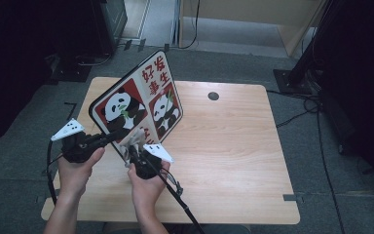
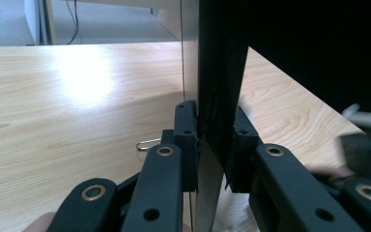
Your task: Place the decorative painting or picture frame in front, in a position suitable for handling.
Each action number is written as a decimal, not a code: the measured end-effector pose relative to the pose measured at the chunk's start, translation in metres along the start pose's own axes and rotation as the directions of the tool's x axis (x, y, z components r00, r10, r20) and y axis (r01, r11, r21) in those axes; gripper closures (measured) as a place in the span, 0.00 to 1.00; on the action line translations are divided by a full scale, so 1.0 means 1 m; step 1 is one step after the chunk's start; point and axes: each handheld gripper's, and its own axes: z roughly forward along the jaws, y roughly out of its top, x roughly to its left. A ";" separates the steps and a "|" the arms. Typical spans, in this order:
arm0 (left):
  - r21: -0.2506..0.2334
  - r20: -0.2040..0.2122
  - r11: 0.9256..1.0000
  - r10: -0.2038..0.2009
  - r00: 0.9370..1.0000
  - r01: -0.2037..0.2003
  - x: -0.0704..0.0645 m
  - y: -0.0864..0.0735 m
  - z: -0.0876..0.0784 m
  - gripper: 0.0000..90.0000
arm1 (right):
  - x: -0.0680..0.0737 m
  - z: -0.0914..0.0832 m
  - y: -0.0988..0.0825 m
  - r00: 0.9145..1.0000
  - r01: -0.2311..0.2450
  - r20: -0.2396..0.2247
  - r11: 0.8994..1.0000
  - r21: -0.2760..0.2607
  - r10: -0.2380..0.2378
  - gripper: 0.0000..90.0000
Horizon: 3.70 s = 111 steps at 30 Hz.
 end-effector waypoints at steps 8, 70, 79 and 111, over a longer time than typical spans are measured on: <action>0.003 -0.003 1.000 0.010 1.000 -0.010 -0.002 0.000 0.000 0.89 | -0.027 0.007 -0.025 0.994 -0.080 0.077 0.994 0.073 0.074 0.91; -0.017 -0.015 1.000 -0.004 1.000 0.003 -0.003 -0.001 0.002 0.88 | -0.037 -0.005 -0.034 0.996 0.083 0.015 0.987 0.139 -0.086 0.91; -0.027 -0.014 1.000 -0.006 1.000 0.005 -0.002 -0.002 0.003 0.88 | -0.036 -0.021 -0.050 0.954 0.294 -0.134 0.929 0.224 -0.270 0.91; -0.030 -0.003 0.999 -0.015 1.000 0.015 0.001 -0.002 0.002 0.88 | 0.008 -0.007 -0.032 0.948 0.270 -0.223 0.946 0.177 -0.229 0.90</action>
